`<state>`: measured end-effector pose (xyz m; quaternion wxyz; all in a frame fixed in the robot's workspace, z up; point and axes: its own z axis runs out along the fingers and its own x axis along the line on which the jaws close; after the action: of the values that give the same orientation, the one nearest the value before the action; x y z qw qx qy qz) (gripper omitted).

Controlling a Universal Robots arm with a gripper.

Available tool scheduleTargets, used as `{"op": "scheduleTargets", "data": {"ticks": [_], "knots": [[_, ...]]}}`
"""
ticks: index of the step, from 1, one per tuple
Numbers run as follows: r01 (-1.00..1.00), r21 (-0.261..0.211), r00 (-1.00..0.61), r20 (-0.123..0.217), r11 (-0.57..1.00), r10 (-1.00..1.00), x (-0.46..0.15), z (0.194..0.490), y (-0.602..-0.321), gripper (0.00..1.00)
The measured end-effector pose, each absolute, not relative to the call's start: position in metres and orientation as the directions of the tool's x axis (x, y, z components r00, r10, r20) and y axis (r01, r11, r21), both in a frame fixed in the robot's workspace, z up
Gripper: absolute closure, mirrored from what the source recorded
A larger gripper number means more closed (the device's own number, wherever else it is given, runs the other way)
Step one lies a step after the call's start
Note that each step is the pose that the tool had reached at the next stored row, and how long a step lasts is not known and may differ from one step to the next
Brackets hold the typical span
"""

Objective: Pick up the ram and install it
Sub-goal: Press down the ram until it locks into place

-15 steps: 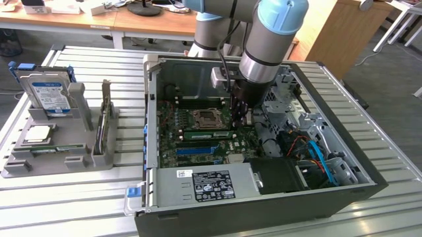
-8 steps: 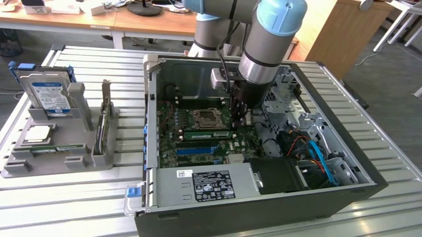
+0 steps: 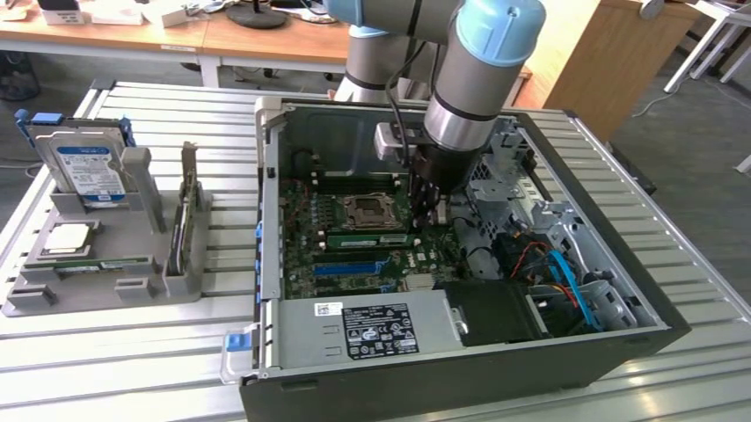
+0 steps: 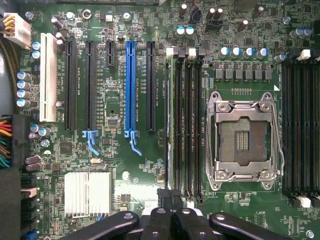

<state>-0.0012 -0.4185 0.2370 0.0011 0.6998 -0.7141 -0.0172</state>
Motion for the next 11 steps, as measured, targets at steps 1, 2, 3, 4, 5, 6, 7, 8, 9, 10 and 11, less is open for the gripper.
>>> {"op": "scheduleTargets", "data": {"ticks": [1,2,3,4,5,6,7,8,9,10,11], "knots": [[-0.999,0.026,-0.021,-0.023,0.020,-1.000,-0.0012,0.2368,-0.4178,0.90],[-0.999,0.026,-0.021,-0.023,0.020,-1.000,-0.0013,0.2367,-0.4167,0.90],[-0.999,0.026,-0.021,-0.023,0.020,-1.000,-0.0012,0.2367,-0.4159,0.90],[-0.999,0.026,-0.020,-0.022,0.020,-1.000,-0.0011,0.2367,-0.4156,0.90],[-0.999,0.026,-0.020,-0.022,0.020,-1.000,-0.0011,0.2367,-0.4156,0.90],[-0.999,0.026,-0.020,-0.022,0.020,-1.000,-0.0011,0.2367,-0.4156,0.90],[-0.999,0.026,-0.020,-0.022,0.020,-1.000,-0.0011,0.2367,-0.4156,0.90],[-0.999,0.026,-0.020,-0.022,0.020,-1.000,-0.0012,0.2366,-0.4156,0.90],[-0.999,0.026,-0.020,-0.022,0.020,-1.000,-0.0012,0.2361,-0.4154,0.90],[-0.999,0.026,-0.020,-0.022,0.020,-1.000,-0.0011,0.2355,-0.4153,0.90],[-0.999,0.026,-0.020,-0.022,0.020,-1.000,-0.0012,0.2349,-0.4153,0.90]]}}
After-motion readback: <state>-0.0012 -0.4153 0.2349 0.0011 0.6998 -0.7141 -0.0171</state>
